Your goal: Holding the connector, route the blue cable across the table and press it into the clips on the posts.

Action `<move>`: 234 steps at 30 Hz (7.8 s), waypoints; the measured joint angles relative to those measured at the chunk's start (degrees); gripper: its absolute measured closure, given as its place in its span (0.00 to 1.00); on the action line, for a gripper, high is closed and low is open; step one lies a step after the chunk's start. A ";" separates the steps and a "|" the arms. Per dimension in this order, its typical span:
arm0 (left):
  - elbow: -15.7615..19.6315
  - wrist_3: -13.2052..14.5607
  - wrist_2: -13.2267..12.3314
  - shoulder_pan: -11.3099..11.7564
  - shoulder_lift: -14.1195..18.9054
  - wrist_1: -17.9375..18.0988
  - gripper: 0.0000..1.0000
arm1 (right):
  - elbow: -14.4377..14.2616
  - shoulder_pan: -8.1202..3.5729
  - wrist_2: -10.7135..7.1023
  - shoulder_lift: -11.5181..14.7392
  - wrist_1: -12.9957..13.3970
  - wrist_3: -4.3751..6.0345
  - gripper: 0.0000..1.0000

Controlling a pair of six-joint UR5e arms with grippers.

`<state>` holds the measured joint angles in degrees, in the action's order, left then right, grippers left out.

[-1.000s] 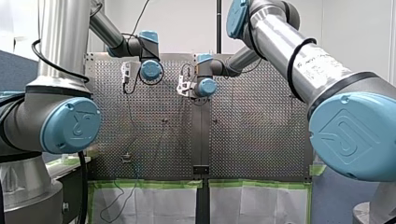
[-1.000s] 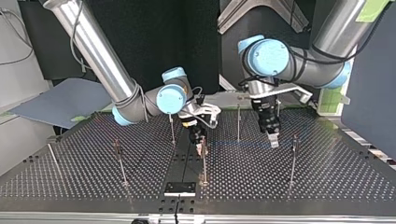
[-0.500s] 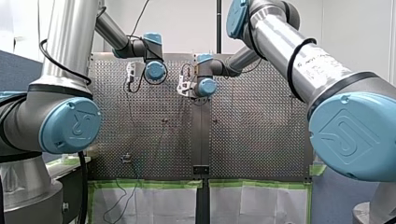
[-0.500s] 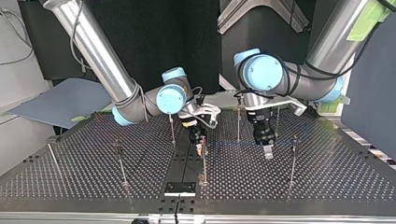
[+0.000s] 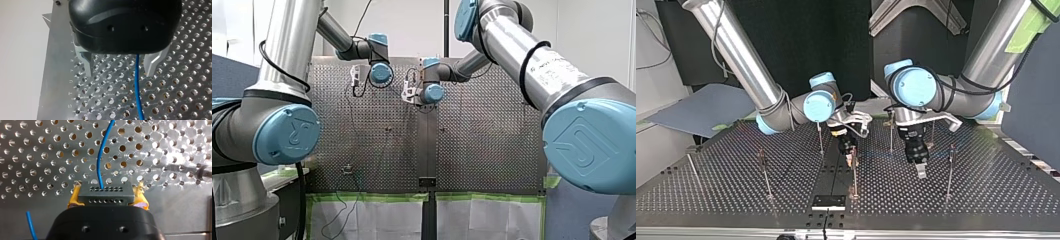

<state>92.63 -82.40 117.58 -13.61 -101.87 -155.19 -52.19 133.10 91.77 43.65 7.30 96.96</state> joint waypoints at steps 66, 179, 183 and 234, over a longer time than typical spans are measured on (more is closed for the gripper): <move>22.93 -6.01 -0.25 -0.29 -1.91 13.69 1.00 | -13.27 1.92 -0.01 3.07 -4.41 -4.85 1.00; 16.41 -11.92 -15.56 9.32 -15.35 18.71 0.00 | -10.88 -4.41 -1.06 2.81 -3.27 -7.56 1.00; 16.42 -11.88 -14.53 9.07 -15.25 16.65 0.00 | -10.88 -4.10 -1.06 2.80 -3.32 -7.55 1.00; 16.24 -18.33 -10.38 -7.54 -7.20 5.38 0.00 | -11.94 -5.98 -1.15 2.19 -3.77 -6.94 1.00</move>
<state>108.87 -100.73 107.19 -21.15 -109.08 -149.80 -64.13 127.12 90.62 45.85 3.53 90.02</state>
